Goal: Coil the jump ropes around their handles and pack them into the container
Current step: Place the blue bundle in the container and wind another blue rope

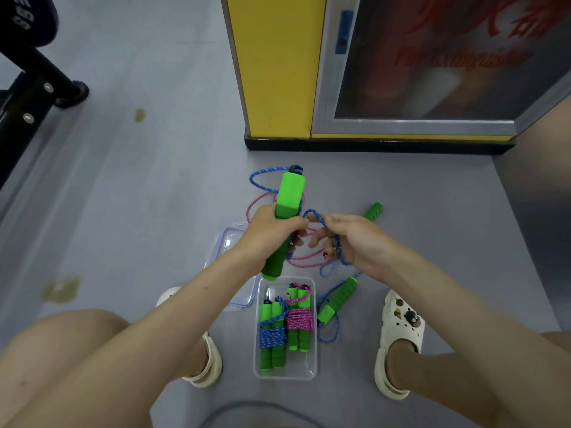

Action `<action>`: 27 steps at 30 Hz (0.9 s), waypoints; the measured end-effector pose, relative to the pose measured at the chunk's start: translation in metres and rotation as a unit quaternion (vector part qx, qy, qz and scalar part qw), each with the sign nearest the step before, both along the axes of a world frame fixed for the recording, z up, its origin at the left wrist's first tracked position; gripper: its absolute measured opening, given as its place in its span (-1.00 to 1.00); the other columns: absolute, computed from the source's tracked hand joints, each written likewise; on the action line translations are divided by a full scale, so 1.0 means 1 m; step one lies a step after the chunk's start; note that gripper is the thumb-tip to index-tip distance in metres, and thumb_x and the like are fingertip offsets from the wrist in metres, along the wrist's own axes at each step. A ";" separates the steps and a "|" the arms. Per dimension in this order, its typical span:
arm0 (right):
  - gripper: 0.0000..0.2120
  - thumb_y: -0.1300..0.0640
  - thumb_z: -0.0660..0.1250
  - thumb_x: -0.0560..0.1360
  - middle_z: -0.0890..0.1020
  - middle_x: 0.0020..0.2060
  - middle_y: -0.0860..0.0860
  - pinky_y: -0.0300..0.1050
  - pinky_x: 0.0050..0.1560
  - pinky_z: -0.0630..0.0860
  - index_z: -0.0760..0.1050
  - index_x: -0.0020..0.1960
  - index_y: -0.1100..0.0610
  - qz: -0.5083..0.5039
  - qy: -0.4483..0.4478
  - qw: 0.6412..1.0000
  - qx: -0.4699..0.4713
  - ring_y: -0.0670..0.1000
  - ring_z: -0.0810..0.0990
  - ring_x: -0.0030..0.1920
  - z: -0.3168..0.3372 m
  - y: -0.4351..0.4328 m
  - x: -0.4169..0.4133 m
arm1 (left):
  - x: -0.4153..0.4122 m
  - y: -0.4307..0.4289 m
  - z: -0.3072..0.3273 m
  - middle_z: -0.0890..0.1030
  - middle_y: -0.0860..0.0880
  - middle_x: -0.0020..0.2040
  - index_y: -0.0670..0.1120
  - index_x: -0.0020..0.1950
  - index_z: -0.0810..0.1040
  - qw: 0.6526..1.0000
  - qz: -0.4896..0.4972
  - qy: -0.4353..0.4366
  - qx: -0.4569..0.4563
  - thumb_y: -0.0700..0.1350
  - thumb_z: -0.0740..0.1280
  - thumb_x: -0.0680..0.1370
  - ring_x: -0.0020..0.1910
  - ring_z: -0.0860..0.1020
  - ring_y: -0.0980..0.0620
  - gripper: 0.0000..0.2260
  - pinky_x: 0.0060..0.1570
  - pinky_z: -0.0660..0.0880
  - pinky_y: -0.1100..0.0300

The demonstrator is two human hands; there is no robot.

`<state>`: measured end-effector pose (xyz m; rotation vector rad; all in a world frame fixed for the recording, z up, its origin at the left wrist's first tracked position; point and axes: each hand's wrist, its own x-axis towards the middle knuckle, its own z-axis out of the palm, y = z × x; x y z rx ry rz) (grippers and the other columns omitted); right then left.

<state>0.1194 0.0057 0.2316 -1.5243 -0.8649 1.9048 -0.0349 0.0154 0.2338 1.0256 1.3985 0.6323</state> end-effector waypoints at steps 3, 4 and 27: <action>-0.60 0.27 0.03 0.65 0.57 -0.33 0.11 -0.19 -0.36 0.36 0.27 0.45 0.04 0.055 -0.018 0.997 0.047 -0.04 0.40 -0.44 0.002 -0.005 -0.002 | 0.005 -0.001 -0.002 0.59 -0.14 -0.30 -0.20 -0.12 0.53 0.996 0.036 -0.064 -0.054 -0.25 0.35 0.51 -0.39 0.51 -0.04 -0.97 -0.34 0.48 0.15; -0.57 0.29 0.02 0.65 0.56 -0.32 0.12 -0.23 -0.39 0.36 0.23 0.48 0.02 0.070 -0.032 0.995 0.065 -0.06 0.39 -0.45 0.001 -0.007 -0.003 | 0.006 0.000 -0.002 0.58 -0.13 -0.31 -0.19 -0.11 0.53 0.994 0.045 -0.078 -0.066 -0.24 0.35 0.51 -0.41 0.51 -0.01 -0.97 -0.37 0.49 0.18; -0.57 0.18 0.19 0.61 0.52 -0.48 -0.04 -0.30 -0.36 0.37 0.18 0.43 -0.01 0.121 -0.193 0.944 0.238 -0.17 0.39 -0.50 -0.017 -0.006 -0.001 | -0.001 0.011 0.012 0.52 -0.02 -0.47 -0.16 -0.17 0.44 0.943 0.193 -0.265 -0.064 -0.31 0.21 0.57 -0.42 0.59 0.04 -0.86 -0.26 0.56 0.19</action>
